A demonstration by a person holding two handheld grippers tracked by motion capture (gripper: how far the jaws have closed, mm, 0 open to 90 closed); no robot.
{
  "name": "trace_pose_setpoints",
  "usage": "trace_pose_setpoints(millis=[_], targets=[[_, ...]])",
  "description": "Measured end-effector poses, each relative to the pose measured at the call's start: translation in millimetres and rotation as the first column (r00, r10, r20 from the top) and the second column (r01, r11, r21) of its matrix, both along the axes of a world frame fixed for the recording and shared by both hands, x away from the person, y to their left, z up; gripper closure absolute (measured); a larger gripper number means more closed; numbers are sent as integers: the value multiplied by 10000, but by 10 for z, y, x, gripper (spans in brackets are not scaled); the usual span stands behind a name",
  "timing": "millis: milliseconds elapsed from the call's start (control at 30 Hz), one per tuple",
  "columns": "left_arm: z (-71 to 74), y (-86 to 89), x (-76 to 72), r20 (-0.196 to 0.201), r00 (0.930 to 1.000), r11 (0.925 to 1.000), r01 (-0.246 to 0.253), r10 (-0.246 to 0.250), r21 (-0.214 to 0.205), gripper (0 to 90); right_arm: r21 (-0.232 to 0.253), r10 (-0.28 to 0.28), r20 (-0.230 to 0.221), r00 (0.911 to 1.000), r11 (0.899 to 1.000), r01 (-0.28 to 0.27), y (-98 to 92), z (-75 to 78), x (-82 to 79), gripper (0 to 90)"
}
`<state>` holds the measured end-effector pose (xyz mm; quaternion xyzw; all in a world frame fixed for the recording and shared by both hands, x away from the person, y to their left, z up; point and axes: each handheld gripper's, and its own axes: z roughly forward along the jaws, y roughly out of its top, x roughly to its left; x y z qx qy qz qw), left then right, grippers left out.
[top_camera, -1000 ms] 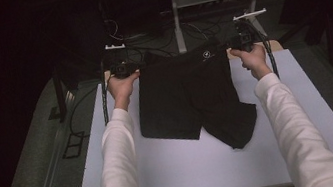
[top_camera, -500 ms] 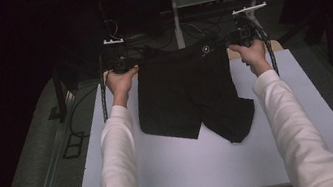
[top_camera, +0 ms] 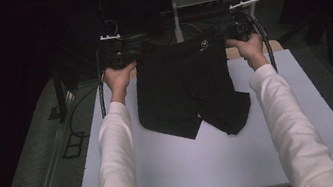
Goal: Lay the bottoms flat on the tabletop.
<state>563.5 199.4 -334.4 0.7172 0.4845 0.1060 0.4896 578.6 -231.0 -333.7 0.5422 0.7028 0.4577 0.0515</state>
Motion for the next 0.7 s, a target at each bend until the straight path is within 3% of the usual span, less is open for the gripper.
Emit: trace_pose_setpoints(millis=[33, 100, 133, 167, 200, 233, 267, 367, 533, 633, 700], targets=[[-108, 17, 16, -323, 9991, 9994, -288, 281, -204, 656, 20, -199, -110, 9997, 9998, 199, -6, -28, 12, 593], [-188, 31, 14, -516, 9978, 9989, -429, 419, -189, 578, 511, -359, -1056, 9938, 9978, 415, -44, -159, 39, 532], [-358, 80, -5, -909, 9938, 9969, -677, 638, -400, 541, 435, -426, -1267, 9910, 9979, 485, -56, -231, 31, 524], [-358, 80, -5, -909, 9938, 9969, -677, 638, -400, 495, 435, -426, -1267, 9910, 9979, 485, -56, -231, 31, 524], [-501, 122, -36, -1176, 9906, 9945, -783, 698, -692, 452, 216, -499, -1326, 9899, 9983, 533, -83, -367, -7, 514], [-501, 122, -36, -1176, 9906, 9945, -783, 698, -692, 429, 216, -499, -1326, 9899, 9983, 533, -83, -367, -7, 514], [-598, 149, -75, -1262, 9896, 9942, -791, 696, -722, 409, 287, -519, -1563, 9863, 9980, 571, -129, -500, -38, 501], [-641, 166, -121, -1196, 9906, 9948, -755, 670, -677, 354, 309, -472, -1592, 9861, 9981, 528, -170, -596, -80, 474], [-631, 156, -263, -595, 9969, 9910, -588, 519, -1203, 265, 262, -323, -1320, 9907, 9990, 361, -187, -623, -184, 396], [-615, 140, -316, -457, 9980, 9893, -488, 429, -1376, 164, 336, -183, -1150, 9932, 9992, 223, -190, -608, -240, 353], [-602, 125, -382, -259, 9991, 9884, -362, 327, -1477, 66, 527, 149, -823, 9965, 9986, -105, -191, -584, -368, 182]])
